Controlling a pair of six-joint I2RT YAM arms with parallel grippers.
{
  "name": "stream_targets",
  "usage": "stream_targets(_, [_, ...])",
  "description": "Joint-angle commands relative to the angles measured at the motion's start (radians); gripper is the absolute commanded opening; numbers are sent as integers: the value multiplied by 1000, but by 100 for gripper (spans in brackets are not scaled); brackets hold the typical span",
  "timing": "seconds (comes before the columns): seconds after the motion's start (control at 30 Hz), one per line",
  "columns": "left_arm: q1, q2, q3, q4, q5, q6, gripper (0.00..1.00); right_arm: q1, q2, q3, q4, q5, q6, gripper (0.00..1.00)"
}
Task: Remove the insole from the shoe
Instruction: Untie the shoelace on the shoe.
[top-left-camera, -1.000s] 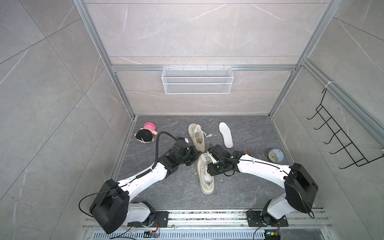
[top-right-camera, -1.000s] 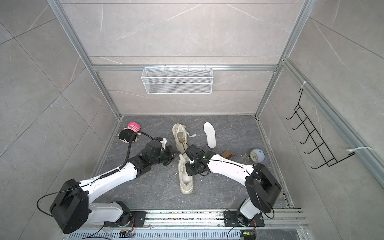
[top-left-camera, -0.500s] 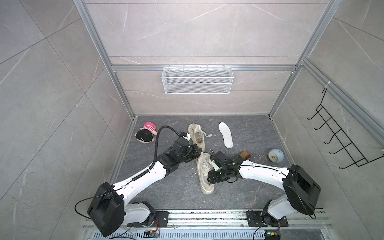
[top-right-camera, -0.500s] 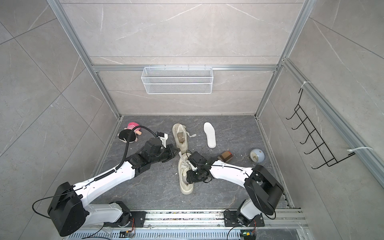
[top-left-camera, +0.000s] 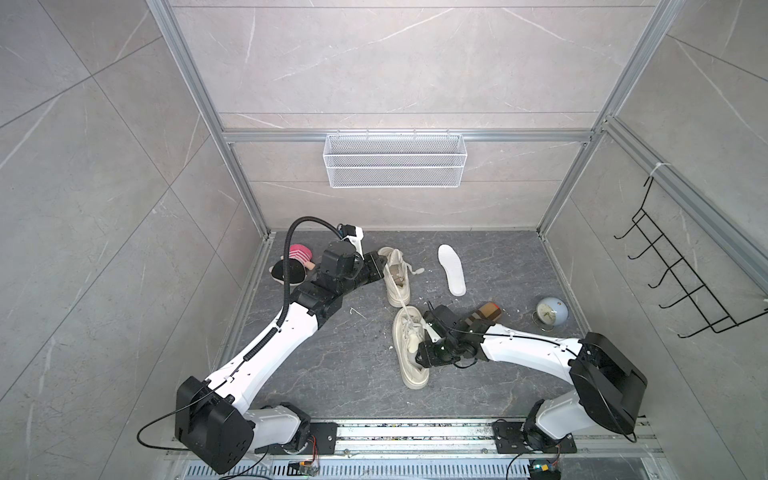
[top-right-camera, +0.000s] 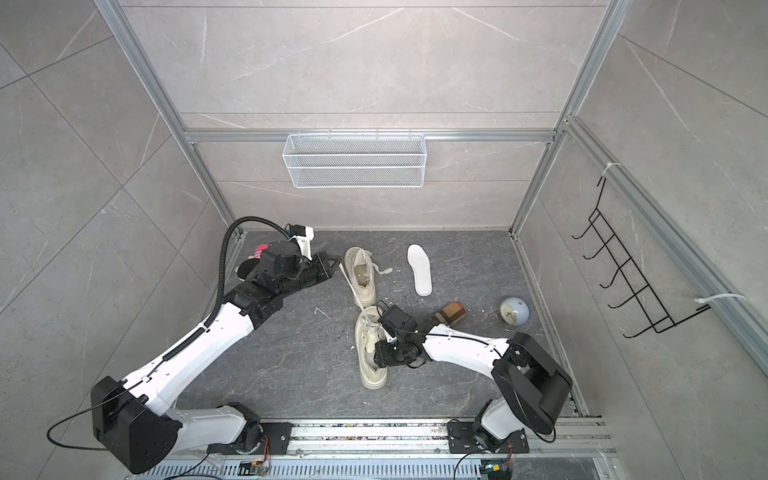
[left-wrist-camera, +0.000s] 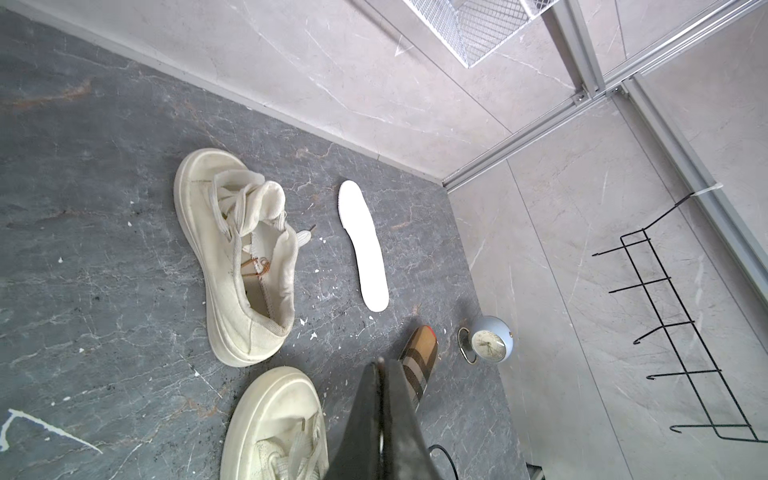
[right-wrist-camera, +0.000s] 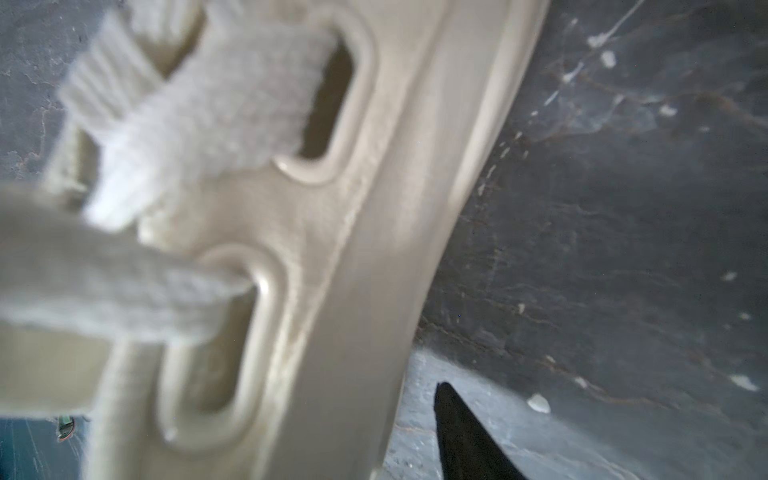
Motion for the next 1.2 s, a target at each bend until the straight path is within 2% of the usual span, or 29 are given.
stream_targets(0.0, [24,-10,28,3,22,66,0,5,-5,-23,-68,32,0,55])
stream_targets(0.07, [63,-19,24,8,32,73,0,6,-1,-27,-68,28,1,55])
stream_targets(0.23, [157,27,93,28,143,85,0,6,0,-26,-66,21,-5,55])
stream_targets(0.37, [163,67,135,-4,167,115,0,6,-6,-11,-62,18,-15,56])
stream_targets(0.53, [164,41,50,55,206,80,0,6,-71,14,-60,-3,-52,57])
stream_targets(0.77, [164,0,18,46,222,82,0,-24,-212,108,-155,-10,-213,60])
stream_targets(1.03, [164,-16,4,49,212,82,0,-27,-15,280,-162,10,-341,40])
stream_targets(1.17, [164,-16,8,39,208,84,0,-27,11,279,-150,10,-347,36])
